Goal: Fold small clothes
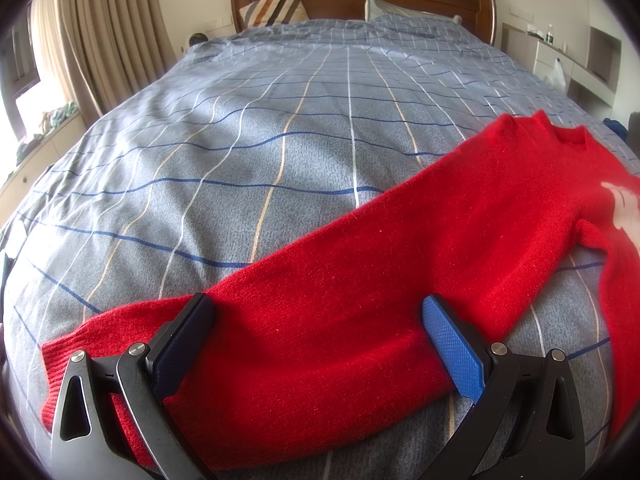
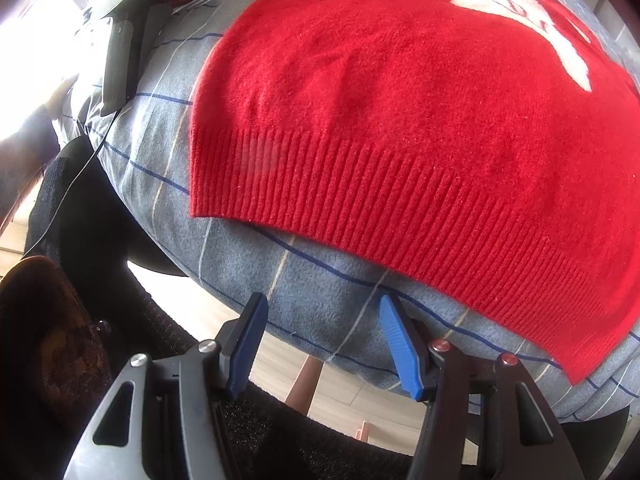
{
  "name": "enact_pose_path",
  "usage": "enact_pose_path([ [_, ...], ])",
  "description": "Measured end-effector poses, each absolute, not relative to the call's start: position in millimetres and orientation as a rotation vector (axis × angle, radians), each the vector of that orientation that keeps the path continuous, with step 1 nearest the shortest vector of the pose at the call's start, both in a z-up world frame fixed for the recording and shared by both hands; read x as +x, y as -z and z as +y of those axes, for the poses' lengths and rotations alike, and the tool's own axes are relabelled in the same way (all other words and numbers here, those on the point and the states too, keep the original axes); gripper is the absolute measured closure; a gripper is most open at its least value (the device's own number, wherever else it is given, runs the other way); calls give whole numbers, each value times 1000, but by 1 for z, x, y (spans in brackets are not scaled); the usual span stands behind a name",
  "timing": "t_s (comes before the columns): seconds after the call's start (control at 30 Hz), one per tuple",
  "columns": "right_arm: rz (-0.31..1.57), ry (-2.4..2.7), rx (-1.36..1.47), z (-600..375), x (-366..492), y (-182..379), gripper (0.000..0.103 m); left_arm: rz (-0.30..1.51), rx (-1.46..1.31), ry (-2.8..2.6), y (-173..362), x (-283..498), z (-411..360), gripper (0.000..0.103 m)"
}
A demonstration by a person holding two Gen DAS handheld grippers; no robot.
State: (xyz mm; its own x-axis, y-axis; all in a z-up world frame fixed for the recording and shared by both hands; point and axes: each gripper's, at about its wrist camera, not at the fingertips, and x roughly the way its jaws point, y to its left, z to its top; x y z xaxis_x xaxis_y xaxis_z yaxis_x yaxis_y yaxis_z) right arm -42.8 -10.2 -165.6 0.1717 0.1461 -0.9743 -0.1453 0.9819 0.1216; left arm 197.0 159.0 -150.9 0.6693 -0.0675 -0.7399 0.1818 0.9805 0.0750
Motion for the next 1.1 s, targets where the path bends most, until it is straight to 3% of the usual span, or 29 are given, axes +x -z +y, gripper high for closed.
enact_pose_path([
  [0.6, 1203, -241, 99, -60, -79, 131, 45, 815, 144, 136, 151, 196, 158, 0],
  [0.77, 1132, -212, 161, -93, -97, 118, 41, 810, 133, 146, 152, 195, 159, 0],
  [1.1, 1041, -157, 277, -150, -120, 110, 41, 971, 31, 161, 148, 217, 165, 0],
])
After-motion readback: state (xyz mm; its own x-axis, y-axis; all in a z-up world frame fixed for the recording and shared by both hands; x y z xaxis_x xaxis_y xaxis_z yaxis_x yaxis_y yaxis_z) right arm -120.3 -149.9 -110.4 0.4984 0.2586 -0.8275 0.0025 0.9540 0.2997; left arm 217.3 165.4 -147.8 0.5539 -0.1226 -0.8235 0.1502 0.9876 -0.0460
